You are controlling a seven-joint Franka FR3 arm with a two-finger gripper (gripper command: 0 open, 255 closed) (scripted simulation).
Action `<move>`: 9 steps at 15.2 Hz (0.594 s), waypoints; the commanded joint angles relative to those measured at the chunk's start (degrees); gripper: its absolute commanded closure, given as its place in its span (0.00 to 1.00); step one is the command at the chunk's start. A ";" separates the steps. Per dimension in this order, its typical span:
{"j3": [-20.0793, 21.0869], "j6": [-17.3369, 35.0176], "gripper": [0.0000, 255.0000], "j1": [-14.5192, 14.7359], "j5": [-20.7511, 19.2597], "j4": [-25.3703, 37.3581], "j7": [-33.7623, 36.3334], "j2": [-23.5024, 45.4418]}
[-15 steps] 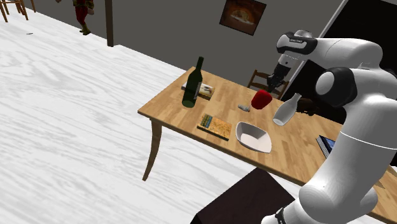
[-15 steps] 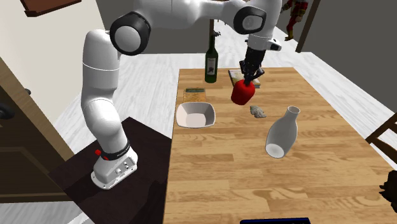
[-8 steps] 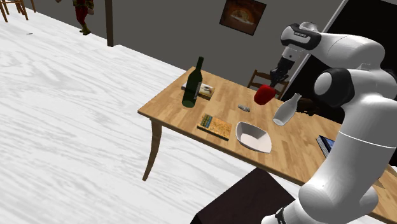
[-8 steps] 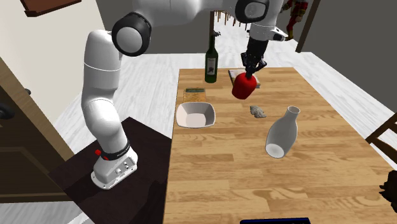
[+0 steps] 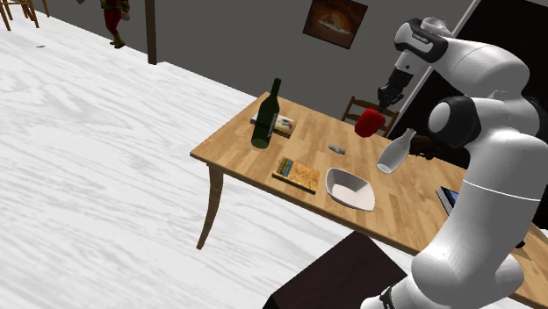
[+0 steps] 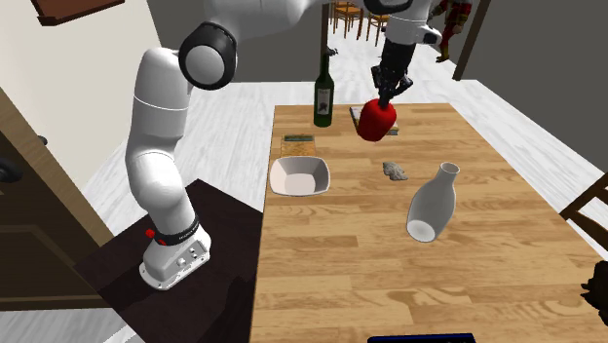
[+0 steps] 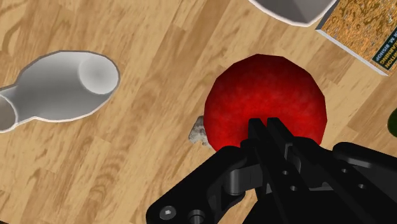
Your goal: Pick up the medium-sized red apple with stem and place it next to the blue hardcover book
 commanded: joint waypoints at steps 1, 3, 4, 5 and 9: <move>0.04 -2.55 1.00 -0.77 0.48 3.71 0.01 1.18; -0.30 -2.32 1.00 -1.43 0.32 2.82 -1.13 0.58; -0.66 -1.42 1.00 -1.88 0.03 0.99 -2.29 -0.29; -1.02 -0.59 1.00 -2.39 -0.21 -0.63 -3.46 -1.03; -2.46 2.12 1.00 -4.83 -0.84 -5.55 -8.15 -3.01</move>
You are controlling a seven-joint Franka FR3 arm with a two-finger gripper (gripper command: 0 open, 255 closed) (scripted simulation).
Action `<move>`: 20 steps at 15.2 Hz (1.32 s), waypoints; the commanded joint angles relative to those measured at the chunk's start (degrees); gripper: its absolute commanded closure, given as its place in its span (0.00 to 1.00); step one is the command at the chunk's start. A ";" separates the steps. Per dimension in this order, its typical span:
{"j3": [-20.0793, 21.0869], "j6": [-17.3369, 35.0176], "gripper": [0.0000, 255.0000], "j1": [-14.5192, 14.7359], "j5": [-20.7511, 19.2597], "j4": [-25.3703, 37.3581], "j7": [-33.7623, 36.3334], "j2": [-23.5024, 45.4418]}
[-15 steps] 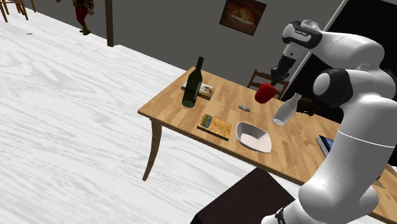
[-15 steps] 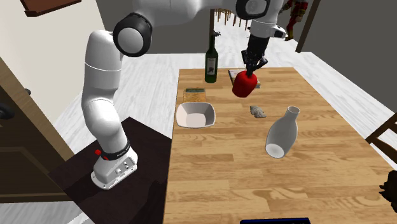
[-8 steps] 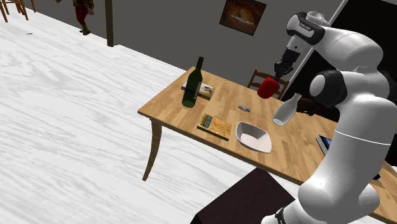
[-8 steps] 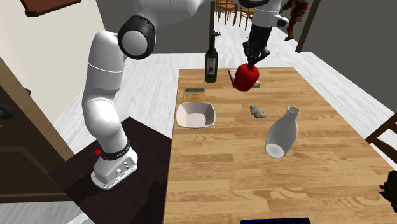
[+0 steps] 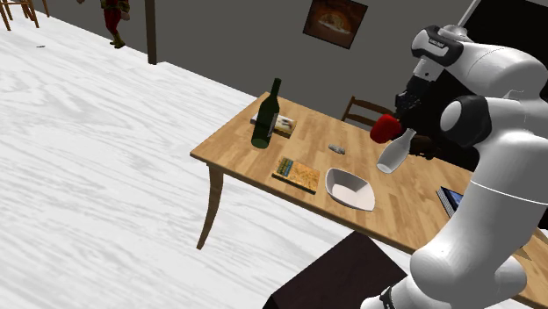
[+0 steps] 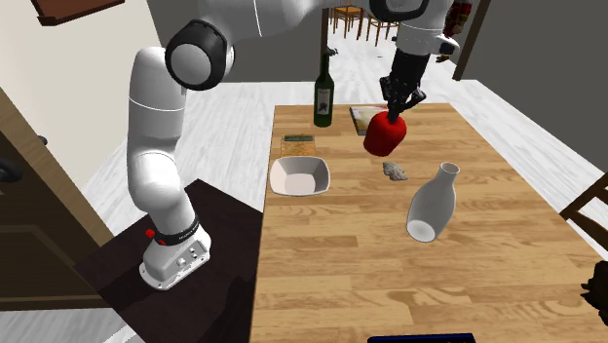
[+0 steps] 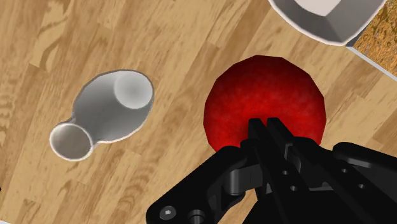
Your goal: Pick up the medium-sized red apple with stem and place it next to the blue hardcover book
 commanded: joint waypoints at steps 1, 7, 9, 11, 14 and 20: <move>-0.71 1.19 1.00 -1.42 -0.17 -1.89 -2.49 -0.60; -2.76 3.75 1.00 -6.24 -0.01 -4.98 -9.78 -0.66; -3.40 4.34 1.00 -8.06 0.29 -5.21 -12.26 -0.10; -3.99 4.79 1.00 -10.01 0.71 -5.04 -14.74 0.72; -4.75 5.19 1.00 -13.19 1.55 -4.06 -18.45 2.46; -5.71 4.89 1.00 -20.55 3.95 0.85 -25.58 7.74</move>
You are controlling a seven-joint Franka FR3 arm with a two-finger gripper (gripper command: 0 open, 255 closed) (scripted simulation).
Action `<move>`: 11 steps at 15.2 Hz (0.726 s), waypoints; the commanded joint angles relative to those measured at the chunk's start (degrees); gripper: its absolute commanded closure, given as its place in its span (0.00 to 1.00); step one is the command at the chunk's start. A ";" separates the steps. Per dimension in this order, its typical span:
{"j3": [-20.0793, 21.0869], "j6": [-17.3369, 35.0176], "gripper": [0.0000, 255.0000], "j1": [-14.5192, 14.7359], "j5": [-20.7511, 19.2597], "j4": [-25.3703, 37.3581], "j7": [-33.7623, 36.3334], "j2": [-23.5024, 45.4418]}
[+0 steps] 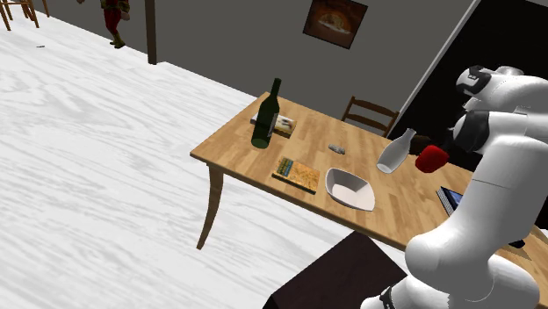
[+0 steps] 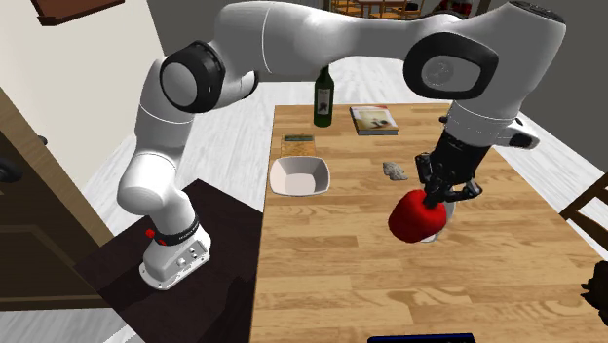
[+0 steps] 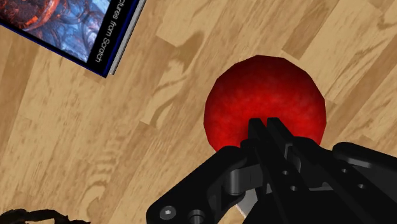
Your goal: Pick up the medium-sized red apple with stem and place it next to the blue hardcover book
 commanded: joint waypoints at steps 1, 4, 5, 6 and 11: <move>-0.17 -0.59 1.00 -2.80 1.01 2.73 -2.34 2.31; -0.16 -1.68 1.00 -7.28 2.58 7.51 -5.49 6.21; -0.09 -2.22 1.00 -8.90 3.16 9.52 -6.45 7.71; 0.03 -2.69 1.00 -10.19 3.58 11.19 -7.13 8.90; -0.16 2.06 1.00 -8.59 3.14 4.99 -7.53 7.68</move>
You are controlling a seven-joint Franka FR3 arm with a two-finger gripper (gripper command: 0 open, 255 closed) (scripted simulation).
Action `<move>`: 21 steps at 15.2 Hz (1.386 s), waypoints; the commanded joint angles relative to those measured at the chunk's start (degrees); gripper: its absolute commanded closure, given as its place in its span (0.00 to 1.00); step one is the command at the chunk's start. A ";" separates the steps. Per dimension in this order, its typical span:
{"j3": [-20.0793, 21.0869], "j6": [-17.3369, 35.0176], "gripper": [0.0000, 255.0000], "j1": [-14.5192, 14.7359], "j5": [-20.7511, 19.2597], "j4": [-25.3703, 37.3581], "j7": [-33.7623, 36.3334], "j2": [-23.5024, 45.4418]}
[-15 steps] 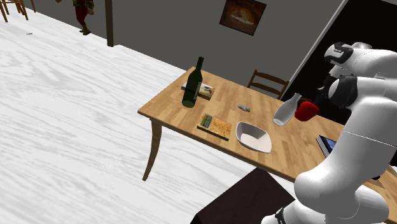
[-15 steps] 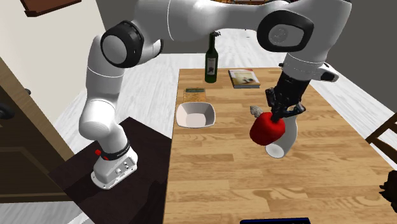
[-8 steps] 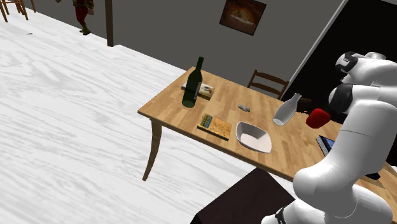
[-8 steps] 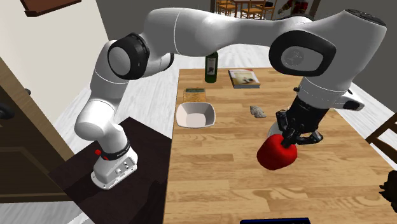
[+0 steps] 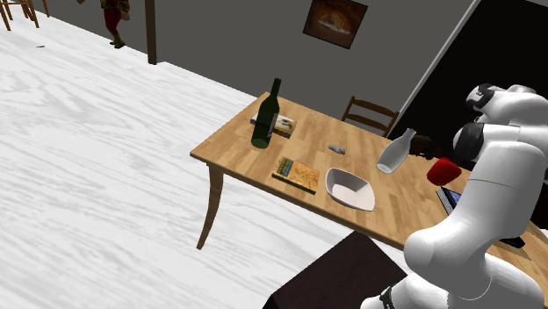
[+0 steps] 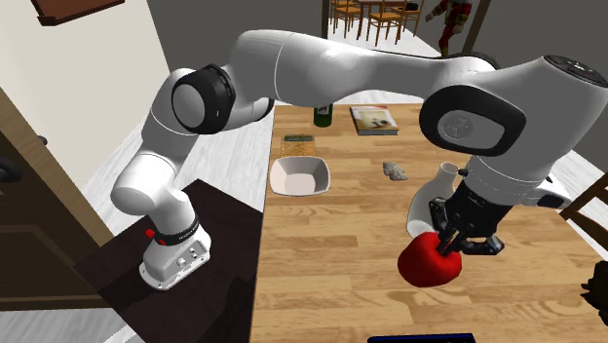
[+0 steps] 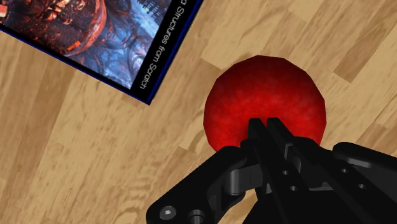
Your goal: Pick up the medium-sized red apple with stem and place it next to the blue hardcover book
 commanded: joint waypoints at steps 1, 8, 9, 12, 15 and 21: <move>-0.01 1.50 1.00 0.30 -0.01 -1.62 -0.19 -0.10; 0.02 7.17 1.00 1.62 -0.01 -7.92 -0.69 -0.49; 0.05 7.92 1.00 1.76 0.02 -8.68 -0.76 -0.47; 0.14 10.12 1.00 2.11 0.18 -10.81 -0.98 -0.30; 0.20 11.07 1.00 2.23 0.27 -11.69 -1.08 -0.18; 0.20 11.07 1.00 2.23 0.27 -11.68 -1.08 -0.18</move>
